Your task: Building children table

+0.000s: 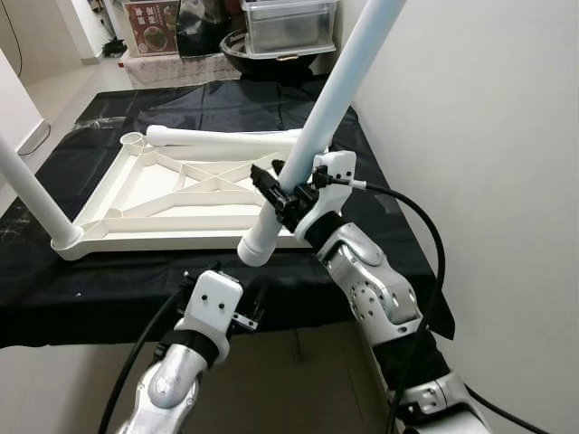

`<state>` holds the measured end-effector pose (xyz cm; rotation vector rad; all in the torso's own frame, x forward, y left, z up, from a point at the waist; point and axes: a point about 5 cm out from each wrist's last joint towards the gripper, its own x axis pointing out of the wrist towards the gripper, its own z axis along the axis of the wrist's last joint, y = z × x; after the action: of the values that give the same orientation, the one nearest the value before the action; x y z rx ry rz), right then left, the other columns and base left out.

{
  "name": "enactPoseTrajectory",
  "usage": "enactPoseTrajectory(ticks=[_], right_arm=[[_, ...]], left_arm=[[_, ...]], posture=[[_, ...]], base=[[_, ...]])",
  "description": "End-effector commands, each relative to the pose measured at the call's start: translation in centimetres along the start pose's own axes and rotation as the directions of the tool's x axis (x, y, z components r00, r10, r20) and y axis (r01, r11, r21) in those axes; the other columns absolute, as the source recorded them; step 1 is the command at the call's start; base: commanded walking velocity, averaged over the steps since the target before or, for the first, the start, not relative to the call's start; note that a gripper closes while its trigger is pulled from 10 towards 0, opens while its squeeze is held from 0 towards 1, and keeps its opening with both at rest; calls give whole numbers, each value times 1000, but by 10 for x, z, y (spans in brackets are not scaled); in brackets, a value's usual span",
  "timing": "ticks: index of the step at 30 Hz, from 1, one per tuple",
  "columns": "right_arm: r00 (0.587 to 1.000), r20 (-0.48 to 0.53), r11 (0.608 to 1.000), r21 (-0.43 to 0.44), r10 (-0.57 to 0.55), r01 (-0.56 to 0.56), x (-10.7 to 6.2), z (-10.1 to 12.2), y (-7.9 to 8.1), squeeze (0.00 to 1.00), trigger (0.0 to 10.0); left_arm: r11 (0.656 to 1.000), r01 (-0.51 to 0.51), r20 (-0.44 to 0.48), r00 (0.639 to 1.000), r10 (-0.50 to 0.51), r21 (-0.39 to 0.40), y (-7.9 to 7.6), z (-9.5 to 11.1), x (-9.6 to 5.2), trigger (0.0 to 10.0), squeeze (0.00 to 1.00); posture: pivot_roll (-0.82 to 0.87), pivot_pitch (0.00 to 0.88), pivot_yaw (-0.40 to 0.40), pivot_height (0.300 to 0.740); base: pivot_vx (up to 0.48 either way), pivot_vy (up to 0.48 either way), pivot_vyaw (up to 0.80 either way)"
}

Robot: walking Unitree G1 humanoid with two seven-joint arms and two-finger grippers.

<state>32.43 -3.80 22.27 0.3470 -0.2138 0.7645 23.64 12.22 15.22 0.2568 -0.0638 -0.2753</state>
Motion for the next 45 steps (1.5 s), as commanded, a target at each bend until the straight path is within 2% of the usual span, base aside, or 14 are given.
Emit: enactPoseTrajectory(ticks=[1, 17, 25, 26, 31, 38, 39, 40, 43, 44, 45], right_arm=[[996, -21, 996, 28, 82, -81, -1, -6, 13, 0, 10000], [976, -67, 976, 77, 208, -203, -8, -13, 28, 0, 10000], [962, -98, 964, 105, 253, -243, -15, -22, 37, 0, 10000], [961, -103, 963, 105, 258, -247, -16, -23, 39, 0, 10000], [958, -110, 961, 107, 265, -254, -18, -23, 40, 0, 10000], [970, -104, 974, 87, 220, -212, -14, -21, 30, 0, 10000], [973, -102, 976, 81, 208, -200, -13, -20, 26, 1000, 10000], [975, -99, 978, 70, 201, -194, -13, -18, 21, 1000, 10000], [972, -99, 977, 65, 211, -205, -12, -15, 16, 1000, 10000], [967, -97, 971, 67, 234, -228, -11, -12, 14, 941, 10000], [962, -97, 966, 70, 255, -249, -11, -10, 13, 137, 10000]], left_arm=[[999, 22, -37, 999, -21, 30, 3, -8, 3, 10000, 0], [998, 56, -59, 997, -56, 8, 2, -16, 12, 10000, 0], [997, 81, -57, 995, -81, -8, -4, -18, 11, 10000, 0], [997, 81, -50, 995, -81, -10, -4, -18, 11, 0, 0], [996, 89, -55, 994, -89, -15, -7, -19, 11, 0, 0], [997, 70, -74, 995, -72, -21, -7, -23, 10, 0, 0], [998, 62, -79, 995, -64, -25, -6, -23, 10, 0, 0], [998, 46, -92, 995, -48, -32, -3, -25, 10, 10000, 0], [997, 32, -97, 995, -39, -70, 0, -24, 9, 10000, 0], [993, 27, -94, 995, -38, -113, 2, -22, 6, 10000, 0], [990, 28, -88, 995, -40, -141, 4, -20, 3, 10000, 0]], posture=[[-11, 24, 39, 740], [-15, 25, 40, 740], [-21, 22, 37, 740], [-21, 22, 37, 740], [-24, 18, 37, 740], [-23, 14, 36, 740], [-23, 14, 36, 740], [-23, 14, 36, 740], [-23, 14, 36, 740], [-21, 17, 42, 740], [-21, 17, 42, 740]], base=[[0, 0, 0], [0, 0, 0], [0, 0, 0], [0, 0, 0], [0, 0, 0], [0, 0, 0], [0, 0, 0], [0, 0, 0], [0, 0, 0], [0, 0, 0], [0, 0, 0]])
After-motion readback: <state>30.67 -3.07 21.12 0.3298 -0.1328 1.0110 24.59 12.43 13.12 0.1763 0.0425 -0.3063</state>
